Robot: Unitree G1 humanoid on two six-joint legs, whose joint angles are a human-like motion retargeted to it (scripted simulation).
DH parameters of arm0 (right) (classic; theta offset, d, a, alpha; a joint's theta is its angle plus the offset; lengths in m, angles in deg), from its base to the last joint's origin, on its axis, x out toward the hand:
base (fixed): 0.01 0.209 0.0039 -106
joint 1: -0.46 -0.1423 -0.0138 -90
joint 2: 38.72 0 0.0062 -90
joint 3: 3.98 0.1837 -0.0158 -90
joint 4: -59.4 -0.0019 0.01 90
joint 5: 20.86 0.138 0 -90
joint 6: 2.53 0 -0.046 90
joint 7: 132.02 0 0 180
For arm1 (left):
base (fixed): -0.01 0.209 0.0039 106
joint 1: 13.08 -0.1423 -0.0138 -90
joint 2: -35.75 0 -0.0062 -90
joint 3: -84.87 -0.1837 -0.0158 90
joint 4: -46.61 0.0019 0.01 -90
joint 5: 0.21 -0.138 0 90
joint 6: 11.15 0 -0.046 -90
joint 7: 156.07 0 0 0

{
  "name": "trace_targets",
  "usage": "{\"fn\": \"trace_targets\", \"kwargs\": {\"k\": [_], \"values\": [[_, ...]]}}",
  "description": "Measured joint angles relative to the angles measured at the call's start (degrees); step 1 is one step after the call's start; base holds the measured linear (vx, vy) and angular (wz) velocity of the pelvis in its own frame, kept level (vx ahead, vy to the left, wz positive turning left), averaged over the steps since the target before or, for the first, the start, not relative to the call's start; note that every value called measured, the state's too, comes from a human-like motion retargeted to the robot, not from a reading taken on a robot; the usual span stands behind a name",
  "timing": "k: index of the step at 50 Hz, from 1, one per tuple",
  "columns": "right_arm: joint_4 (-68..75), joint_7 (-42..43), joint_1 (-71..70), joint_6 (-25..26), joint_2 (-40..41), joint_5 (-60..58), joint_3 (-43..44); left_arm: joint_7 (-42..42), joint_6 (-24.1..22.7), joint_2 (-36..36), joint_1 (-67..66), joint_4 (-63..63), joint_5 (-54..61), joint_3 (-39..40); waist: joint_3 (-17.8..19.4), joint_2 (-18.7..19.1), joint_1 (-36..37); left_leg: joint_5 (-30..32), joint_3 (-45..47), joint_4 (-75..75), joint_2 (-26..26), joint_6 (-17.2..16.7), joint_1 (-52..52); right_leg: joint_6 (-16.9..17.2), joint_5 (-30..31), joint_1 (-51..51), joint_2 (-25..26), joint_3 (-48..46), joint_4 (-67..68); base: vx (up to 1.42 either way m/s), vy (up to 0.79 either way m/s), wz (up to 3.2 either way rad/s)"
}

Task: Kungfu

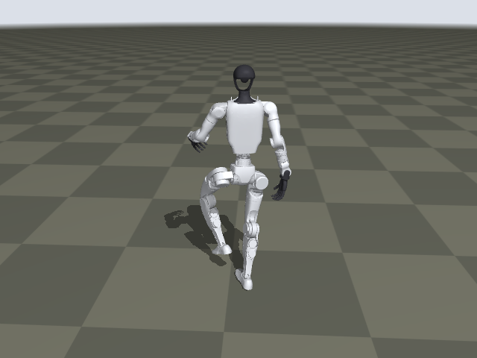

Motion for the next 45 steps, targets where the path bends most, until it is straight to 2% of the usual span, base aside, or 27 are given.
{"fn": "trace_targets", "kwargs": {"k": [2, 5, 8, 10, 13, 15, 17, 18, 19, 20, 21, 23, 25, 27, 28, 30, 32, 34, 37, 40, 42, 45], "values": [[-2.61, 2.26, -2.71, -4.37, 2.54, 11.16, 3.77, 7.05, -1.44, 4.38, 8.54, -1.55, 9.79, -4.98, 0.73, 0.35, 0.89, 1.01, -2.09, -12.07, -2.44, -1.67, -0.87, 0.86, -0.14, 0.89, 0.21, 2.5, 0.21, 0.22, 0.03, -1.08], [-7.7, 7.11, -9.48, -9.6, 5.1, 25.69, 6.13, 18.41, -6.6, 13.6, 17.61, -3.68, 23.2, -11.14, 2.19, 1.92, 1.65, 2.41, -6.18, -28.81, -4.0, -4.34, -1.16, 2.24, -0.23, 2.26, 0.79, 7.49, 0.65, 0.3, 0.14, -1.59], [-10.79, 7.5, -18.54, -11.67, 5.63, 34.72, 3.6, 20.75, -11.7, 20.78, 21.06, -6.5, 35.8, -14.79, 3.65, 4.88, 1.62, 6.16, -12.58, -41.18, -3.71, -6.31, -0.48, 3.32, 0.12, 3.11, 0.8, 14.27, 1.79, 0.37, 0.35, -2.45], [-11.35, 4.58, -25.48, -10.71, 6.09, 40.25, -0.41, 17.58, -11.91, 23.63, 21.38, -8.21, 43.36, -17.2, 5.3, 7.37, 1.9, 9.74, -20.72, -47.38, -2.88, -10.47, 1.14, 3.32, 0.18, 3.11, 0.7, 19.04, 3.48, 0.5, 0.49, -3.36], [-9.94, -2.03, -35.57, -6.25, 8.74, 47.87, -8.23, 6.42, -7.58, 25.25, 20.04, -10.12, 49.77, -19.6, 9.19, 11.25, 4.04, 16.51, -34.02, -52.55, 1.19, -17.48, 7.13, 3.55, -2.48, -0.14, -0.78, 22.52, 9.64, 0.4, 0.72, -4.18], [-8.42, -5.47, -42.36, -3.35, 10.2, 53.29, -13.68, -2.33, -5.93, 25.99, 19.49, -10.26, 50.6, -19.85, 12.24, 11.35, 5.1, 13.36, -31.63, -53.85, -1.08, -19.22, 12.43, 7.89, -7.22, -5.8, -9.29, 22.38, 18.01, 0.23, 1.1, -4.15], [-7.84, -8.31, -46.69, -1.07, 12.81, 59.61, -20.26, -8.09, -7.55, 26.04, 18.22, -8.35, 48.36, -21.84, 14.06, 11.37, 6.03, -5.53, -25.44, -48.68, 4.78, -19.1, 11.96, 12.08, -7.3, -14.47, -9.78, 19.98, 27.75, 0.24, 0.67, -3.65], [-8.08, -9.68, -47.8, 0.15, 13.95, 61.9, -23.25, -9.78, -8.94, 26.15, 17.27, -6.85, 46.61, -23.42, 15.11, 11.71, 5.71, -9.37, -22.33, -42.19, 6.84, -18.71, 9.14, 15.11, -5.82, -18.41, -9.83, 18.08, 32.18, 0.34, 0.7, -2.93], [-8.4, -11.55, -48.28, 1.33, 15.25, 62.89, -25.91, -10.8, -10.46, 25.99, 16.52, -4.85, 45.03, -24.8, 15.17, 11.71, 4.69, -12.16, -19.96, -37.42, 7.36, -17.22, 5.58, 16.95, -4.48, -24.11, -12.21, 13.1, 36.77, 0.24, 0.76, -2.39], [-8.75, -13.67, -48.45, 2.48, 16.63, 63.23, -28.42, -11.49, -12.05, 25.69, 15.88, -2.6, 43.54, -26.08, 14.73, 11.55, 3.33, -14.45, -17.97, -33.51, 7.11, -15.18, 1.64, 18.19, -3.21, -30.7, -15.76, 6.58, 41.44, -0.12, 0.68, -1.71], [-8.16, -16.15, -49.13, 3.34, 17.98, 62.59, -28.96, -13.31, -12.44, 25.37, 15.46, 0.06, 42.15, -26.13, 15.91, 13.53, 2.14, -16.69, -18.37, -29.98, 7.94, -13.87, -2.12, 18.19, -2.44, -33.43, -17.88, -2.05, 43.09, -0.33, 0.63, -1.16], [-6.96, -19.18, -51.12, 6.3, 19.26, 61.35, -29.31, -16.13, -12.46, 26.55, 14.7, 6.8, 39.35, -26.21, 18.53, 17.72, 0.38, -22.08, -21.46, -20.8, 9.43, -12.39, -10.23, 15.58, -3.12, -35.52, -21.43, -18.54, 43.69, -0.39, 0.56, -0.66], [-6.07, -18.57, -51.9, 6.38, 19.34, 61.02, -29.88, -16.57, -12.61, 30.8, 12.41, 13.96, 39.39, -24.93, 19.03, 16.43, 3.63, -25.72, -17.14, -15.3, 11.19, -9.99, -13.13, 6.62, -7.83, -38.05, -26.82, -25.26, 43.38, -0.02, 0.45, -1.69], [-5.37, -17.02, -51.2, 2.32, 18.21, 61.0, -29.99, -15.91, -13.98, 33.98, 10.85, 19.75, 42.82, -23.95, 17.14, 12.42, 6.31, -27.69, -11.5, -13.26, 11.12, -8.33, -13.62, 9.85, -6.67, -43.42, -28.89, -16.86, 42.02, 0.11, 0.25, -1.29], [-5.06, -15.54, -50.97, 1.6, 17.41, 59.9, -30.38, -15.27, -15.35, 34.79, 9.83, 21.23, 43.58, -24.03, 17.07, 12.58, 5.55, -27.92, -12.7, -12.39, 9.99, -7.92, -14.77, 12.1, -5.97, -44.15, -27.21, -13.77, 41.06, 0.07, 0.24, -0.11], [-4.95, -12.67, -51.21, -0.08, 14.47, 57.33, -31.65, -13.73, -16.75, 35.06, 9.56, 22.21, 44.01, -24.05, 17.36, 14.28, 4.49, -27.95, -15.06, -11.14, 8.87, -6.97, -16.71, 11.3, -4.03, -43.97, -25.5, -15.0, 39.03, 0.04, 0.31, 0.01], [-6.02, -12.89, -51.98, -3.0, 11.69, 57.13, -33.19, -12.73, -15.92, 34.2, 10.35, 21.64, 44.25, -23.6, 16.92, 14.53, 4.67, -28.0, -13.95, -11.09, 9.86, -6.41, -16.43, 11.39, -1.4, -42.39, -27.25, -17.73, 35.83, 0.09, 0.31, -0.6], [-7.78, -11.78, -53.03, -6.94, 9.08, 54.71, -34.2, -11.98, -13.38, 32.4, 11.72, 20.17, 45.05, -23.03, 16.37, 13.83, 4.38, -27.73, -12.84, -12.12, 9.74, -6.17, -14.81, 11.69, 0.78, -40.62, -26.03, -16.29, 31.46, 0.18, 0.28, -0.47], [-12.65, -8.69, -55.45, -16.9, 4.98, 45.77, -35.35, -10.54, -8.2, 29.08, 14.22, 18.16, 45.26, -21.02, 15.89, 12.72, 3.64, -27.07, -11.9, -14.55, 8.95, -5.69, -11.75, 11.89, 5.01, -35.81, -24.3, -14.83, 23.39, 0.21, 0.26, -0.04], [-17.35, -8.72, -58.15, -22.03, 1.39, 42.23, -37.99, -9.65, -1.73, 26.27, 16.65, 16.88, 46.65, -18.43, 14.75, 11.26, 2.75, -26.69, -11.08, -18.0, 7.65, -5.27, -7.39, 10.79, 10.32, -29.23, -23.55, -15.41, 14.79, 0.25, 0.25, 0.13], [-21.74, -8.19, -61.23, -26.34, -1.71, 41.41, -39.97, -8.89, 1.33, 24.57, 18.3, 17.92, 46.39, -15.49, 14.11, 10.13, 2.11, -26.57, -10.31, -20.9, 6.93, -4.92, -3.56, 9.44, 16.72, -25.33, -23.3, -14.92, 10.56, 0.28, 0.23, 0.05], [-29.74, -6.99, -68.01, -30.9, -7.24, 40.26, -42.15, -5.17, 1.17, 20.4, 20.24, 21.02, 43.17, -12.71, 12.94, 9.17, 0.28, -25.9, -8.88, -26.36, 5.59, -3.55, 2.82, 9.84, 31.47, -21.8, -24.14, -14.97, 8.04, 0.27, 0.32, 0.12]]}}
